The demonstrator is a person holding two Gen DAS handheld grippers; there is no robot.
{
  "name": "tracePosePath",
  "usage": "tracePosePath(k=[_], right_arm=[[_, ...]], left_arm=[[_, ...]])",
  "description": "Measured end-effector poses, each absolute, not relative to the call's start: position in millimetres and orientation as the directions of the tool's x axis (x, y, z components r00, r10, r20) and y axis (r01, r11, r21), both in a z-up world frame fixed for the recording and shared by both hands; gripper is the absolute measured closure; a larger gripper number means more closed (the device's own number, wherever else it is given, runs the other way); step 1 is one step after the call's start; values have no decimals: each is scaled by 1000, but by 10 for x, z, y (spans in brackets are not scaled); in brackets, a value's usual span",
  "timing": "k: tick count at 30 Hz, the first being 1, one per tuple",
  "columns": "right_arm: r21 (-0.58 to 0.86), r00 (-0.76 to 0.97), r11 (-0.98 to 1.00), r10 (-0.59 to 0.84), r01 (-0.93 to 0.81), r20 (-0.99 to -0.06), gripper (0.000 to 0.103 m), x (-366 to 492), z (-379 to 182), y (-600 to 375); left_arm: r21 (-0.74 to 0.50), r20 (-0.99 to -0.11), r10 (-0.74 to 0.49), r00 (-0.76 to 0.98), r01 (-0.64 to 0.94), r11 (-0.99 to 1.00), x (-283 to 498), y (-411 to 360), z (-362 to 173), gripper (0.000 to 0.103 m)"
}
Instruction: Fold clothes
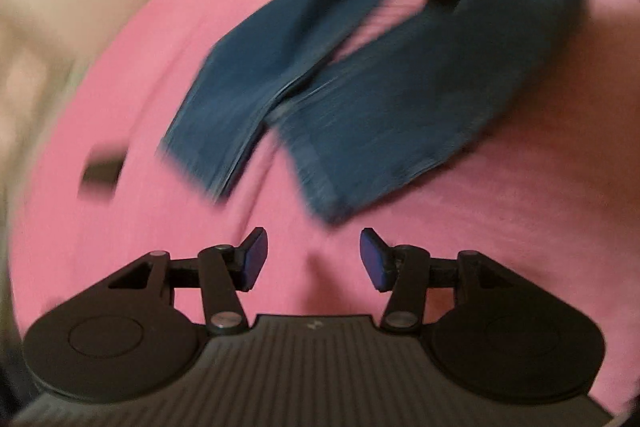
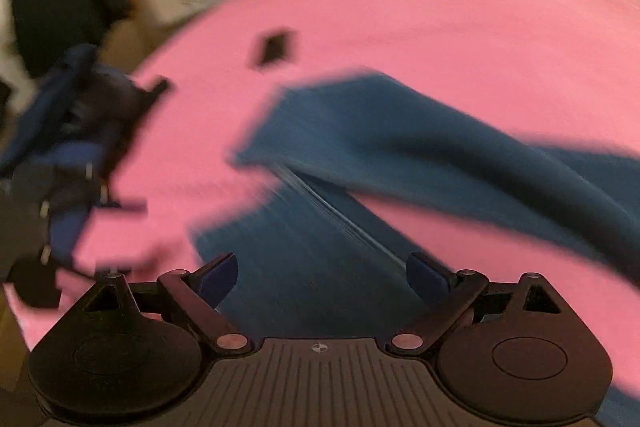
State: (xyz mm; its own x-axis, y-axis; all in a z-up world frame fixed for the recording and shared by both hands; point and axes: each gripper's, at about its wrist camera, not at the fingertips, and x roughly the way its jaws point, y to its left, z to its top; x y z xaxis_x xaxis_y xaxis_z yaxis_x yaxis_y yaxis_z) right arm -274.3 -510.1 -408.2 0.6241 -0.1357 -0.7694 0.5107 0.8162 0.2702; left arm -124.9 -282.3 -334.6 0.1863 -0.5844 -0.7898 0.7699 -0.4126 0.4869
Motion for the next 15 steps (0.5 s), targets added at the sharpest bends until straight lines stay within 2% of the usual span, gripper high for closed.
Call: tracePosePath(k=[1, 4, 6, 9, 14, 15], right_arm=[[252, 589, 791, -164, 558, -792, 9, -3008, -4077, -5115], [202, 487, 711, -221, 674, -845, 9, -3657, -4024, -5118], [161, 429, 684, -240, 711, -871, 9, -3970, -3988, -5078], [94, 367, 689, -261, 718, -893, 9, -4269, -3920, -5012], [48, 343, 702, -286, 710, -895, 9, -4442, -3831, -5004], [52, 355, 702, -295, 710, -887, 9, -4474, -3775, -5011]], left_arm=[[528, -784, -593, 185, 700, -480, -1324, -2865, -3460, 57], [592, -775, -603, 188, 547, -591, -1425, -3002, -3692, 66], [562, -803, -569, 178, 542, -625, -1415, -3097, -3679, 90], [524, -832, -527, 172, 552, -648, -1438, -3086, -3456, 92], [289, -930, -359, 81, 765, -576, -1447, -2946, -2602, 93], [272, -938, -339, 79, 773, -573, -1479, -2871, -2431, 93]])
